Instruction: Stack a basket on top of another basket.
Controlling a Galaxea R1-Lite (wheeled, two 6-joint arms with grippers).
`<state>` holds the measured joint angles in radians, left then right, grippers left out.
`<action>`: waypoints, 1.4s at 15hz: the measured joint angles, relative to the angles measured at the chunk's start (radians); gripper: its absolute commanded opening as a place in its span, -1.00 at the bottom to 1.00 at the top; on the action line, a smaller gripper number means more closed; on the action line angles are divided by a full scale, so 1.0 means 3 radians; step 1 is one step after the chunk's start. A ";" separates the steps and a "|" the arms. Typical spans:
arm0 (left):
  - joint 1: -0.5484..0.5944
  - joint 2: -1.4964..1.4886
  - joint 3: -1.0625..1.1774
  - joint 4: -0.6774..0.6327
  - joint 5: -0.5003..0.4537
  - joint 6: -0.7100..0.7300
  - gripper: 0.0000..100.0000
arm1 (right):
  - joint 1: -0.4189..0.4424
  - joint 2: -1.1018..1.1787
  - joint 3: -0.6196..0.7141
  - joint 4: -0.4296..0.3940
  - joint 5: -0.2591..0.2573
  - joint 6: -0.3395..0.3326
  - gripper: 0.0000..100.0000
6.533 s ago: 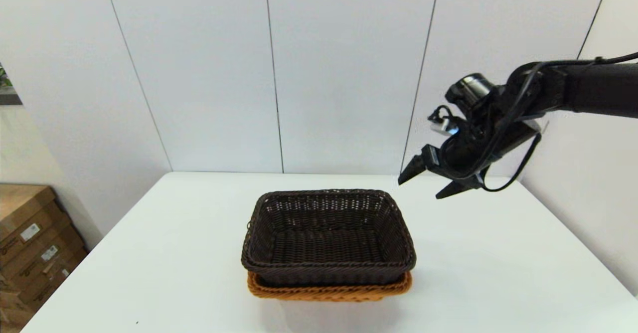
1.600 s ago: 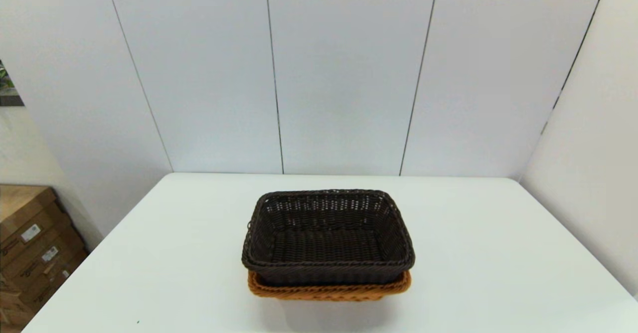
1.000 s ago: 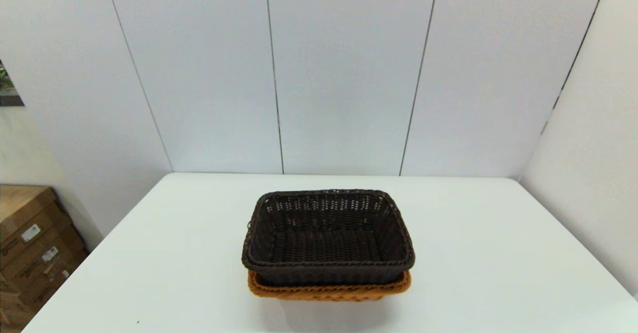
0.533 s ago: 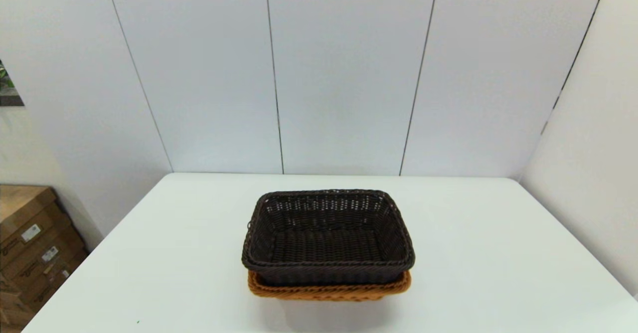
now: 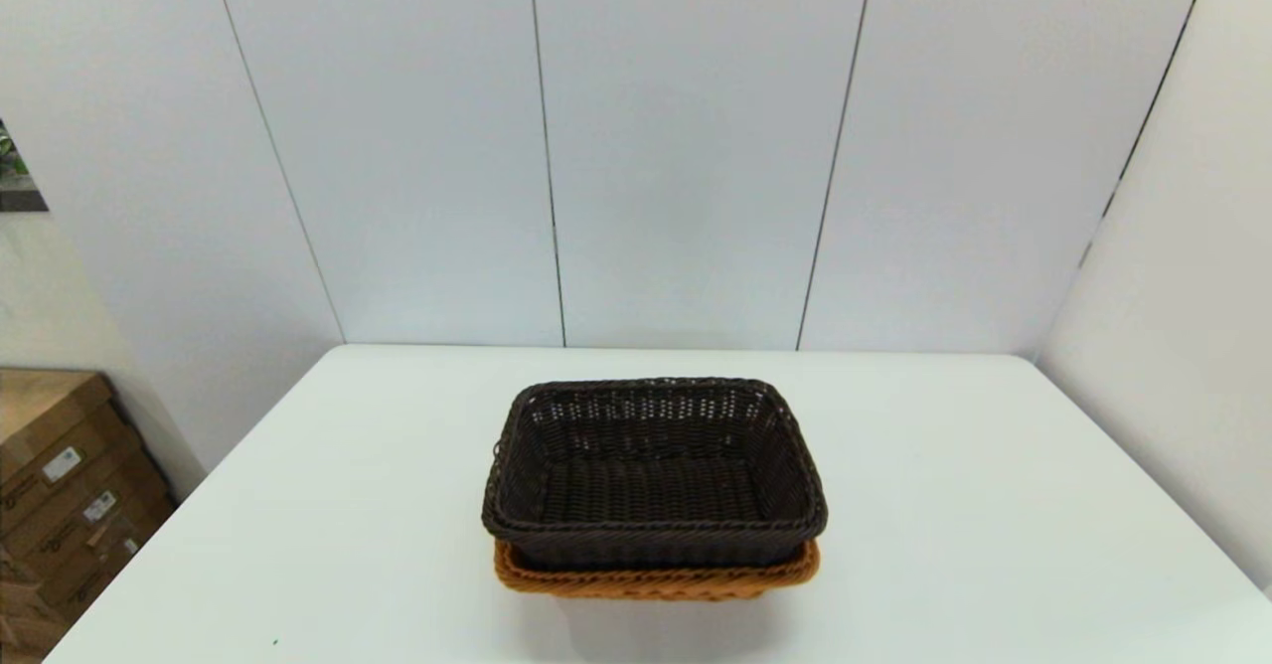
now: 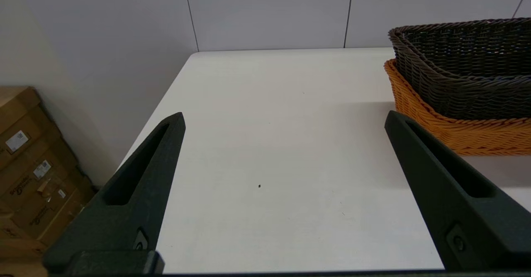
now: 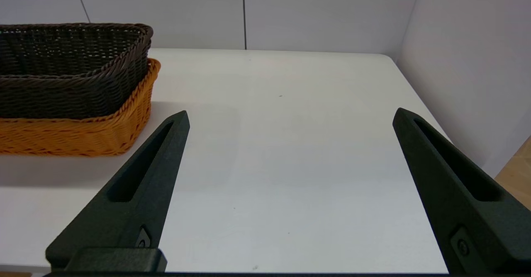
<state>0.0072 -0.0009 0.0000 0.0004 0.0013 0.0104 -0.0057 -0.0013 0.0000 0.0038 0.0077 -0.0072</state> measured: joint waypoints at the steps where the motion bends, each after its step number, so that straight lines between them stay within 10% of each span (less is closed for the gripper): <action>1: 0.0000 0.0000 0.0000 -0.0001 0.0000 0.0001 1.00 | 0.0000 0.0000 0.0000 0.0001 -0.0001 0.0000 1.00; 21: 0.0000 0.0000 0.0000 -0.0001 -0.0001 0.0001 1.00 | -0.0001 0.0000 0.0000 0.0003 -0.0006 0.0004 1.00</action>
